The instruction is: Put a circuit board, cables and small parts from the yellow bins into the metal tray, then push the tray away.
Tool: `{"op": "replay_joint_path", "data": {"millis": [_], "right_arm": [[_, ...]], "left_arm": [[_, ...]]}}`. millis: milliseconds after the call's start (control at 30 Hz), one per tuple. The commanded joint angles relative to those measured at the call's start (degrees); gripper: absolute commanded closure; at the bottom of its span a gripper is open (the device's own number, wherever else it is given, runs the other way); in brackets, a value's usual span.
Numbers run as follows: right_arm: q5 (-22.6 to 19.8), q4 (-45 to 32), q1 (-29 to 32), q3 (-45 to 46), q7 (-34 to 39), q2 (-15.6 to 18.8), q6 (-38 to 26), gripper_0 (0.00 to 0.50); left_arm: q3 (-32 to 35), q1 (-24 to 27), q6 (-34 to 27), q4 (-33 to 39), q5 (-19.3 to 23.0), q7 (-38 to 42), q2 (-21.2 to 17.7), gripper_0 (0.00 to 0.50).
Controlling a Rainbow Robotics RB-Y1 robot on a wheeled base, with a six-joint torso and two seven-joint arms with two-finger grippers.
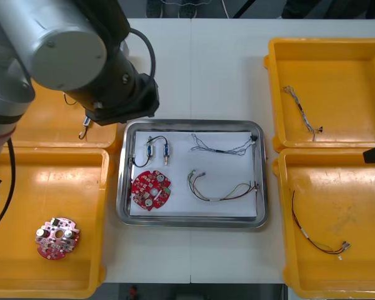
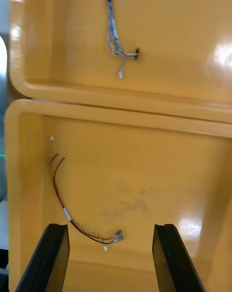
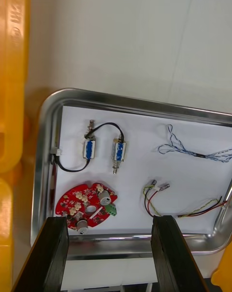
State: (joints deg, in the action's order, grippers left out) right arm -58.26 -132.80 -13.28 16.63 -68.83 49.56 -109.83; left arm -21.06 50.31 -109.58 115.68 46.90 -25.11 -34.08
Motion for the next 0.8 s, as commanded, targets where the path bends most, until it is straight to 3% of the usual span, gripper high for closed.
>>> {"op": "replay_joint_path", "data": {"millis": [33, 333, 567, 800], "right_arm": [[-0.71, -1.85, -7.11, -6.79, 2.21, 1.24, -0.17, 0.0], [0.25, -1.85, -17.4, -20.67, 2.56, -0.52, -0.17, 0.0], [2.8, 0.7, -26.8, -33.33, 1.95, -6.94, -0.17, 0.0], [4.3, 4.39, -31.11, -40.1, 0.63, -13.26, -0.17, 0.0]], "left_arm": [[4.89, -3.38, -0.42, 4.47, 2.23, -6.97, -5.38, 0.0], [13.06, -8.83, -0.42, 7.19, 6.45, -13.21, -10.92, 0.0], [20.09, -14.8, -0.42, 8.51, 8.65, -17.78, -15.13, 0.0], [25.37, -19.9, -0.42, 8.51, 9.7, -23.4, -18.47, 0.0]]}}
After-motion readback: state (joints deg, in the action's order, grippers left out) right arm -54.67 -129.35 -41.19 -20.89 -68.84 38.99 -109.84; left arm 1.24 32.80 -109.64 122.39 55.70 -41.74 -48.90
